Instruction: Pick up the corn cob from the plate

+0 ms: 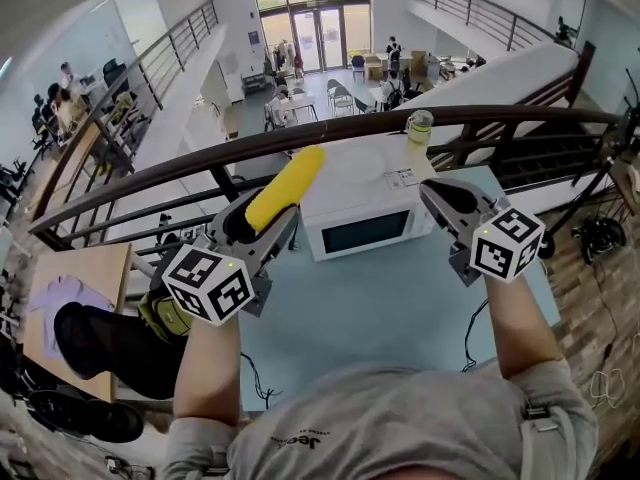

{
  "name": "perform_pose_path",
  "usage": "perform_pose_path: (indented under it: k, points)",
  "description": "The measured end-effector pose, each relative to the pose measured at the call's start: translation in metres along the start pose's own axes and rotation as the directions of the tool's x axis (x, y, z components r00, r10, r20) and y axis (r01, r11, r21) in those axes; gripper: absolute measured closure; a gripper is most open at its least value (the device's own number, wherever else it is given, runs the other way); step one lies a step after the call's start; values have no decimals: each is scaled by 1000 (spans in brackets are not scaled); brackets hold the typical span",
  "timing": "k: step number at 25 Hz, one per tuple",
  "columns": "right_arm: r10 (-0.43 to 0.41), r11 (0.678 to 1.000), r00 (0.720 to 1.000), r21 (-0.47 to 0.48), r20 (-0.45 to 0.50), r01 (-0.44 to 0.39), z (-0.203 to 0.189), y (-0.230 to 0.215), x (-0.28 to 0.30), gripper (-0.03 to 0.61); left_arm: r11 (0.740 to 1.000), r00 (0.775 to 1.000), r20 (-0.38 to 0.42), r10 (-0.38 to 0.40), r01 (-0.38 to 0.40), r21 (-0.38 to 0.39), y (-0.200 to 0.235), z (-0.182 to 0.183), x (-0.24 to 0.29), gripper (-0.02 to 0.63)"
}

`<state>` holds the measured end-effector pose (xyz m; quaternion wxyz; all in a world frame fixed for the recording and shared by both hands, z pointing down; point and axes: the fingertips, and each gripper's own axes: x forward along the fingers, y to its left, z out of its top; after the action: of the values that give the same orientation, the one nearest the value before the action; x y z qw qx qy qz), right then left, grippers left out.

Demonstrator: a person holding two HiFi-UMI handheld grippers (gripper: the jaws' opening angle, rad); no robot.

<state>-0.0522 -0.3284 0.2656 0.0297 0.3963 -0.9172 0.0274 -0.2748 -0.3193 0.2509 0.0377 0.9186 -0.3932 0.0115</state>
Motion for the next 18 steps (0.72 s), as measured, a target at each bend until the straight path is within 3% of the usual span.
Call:
perform_pose_path:
  k: [7, 18]
  points:
    - [47, 999, 999, -4, 20, -47, -4, -19, -69, 563, 998, 998, 26, 57, -56, -42, -64, -10, 1, 354]
    - [140, 990, 990, -10, 10, -140, -20, -81, -184, 565, 993, 993, 49, 111, -108, -53, -201, -18, 50, 354]
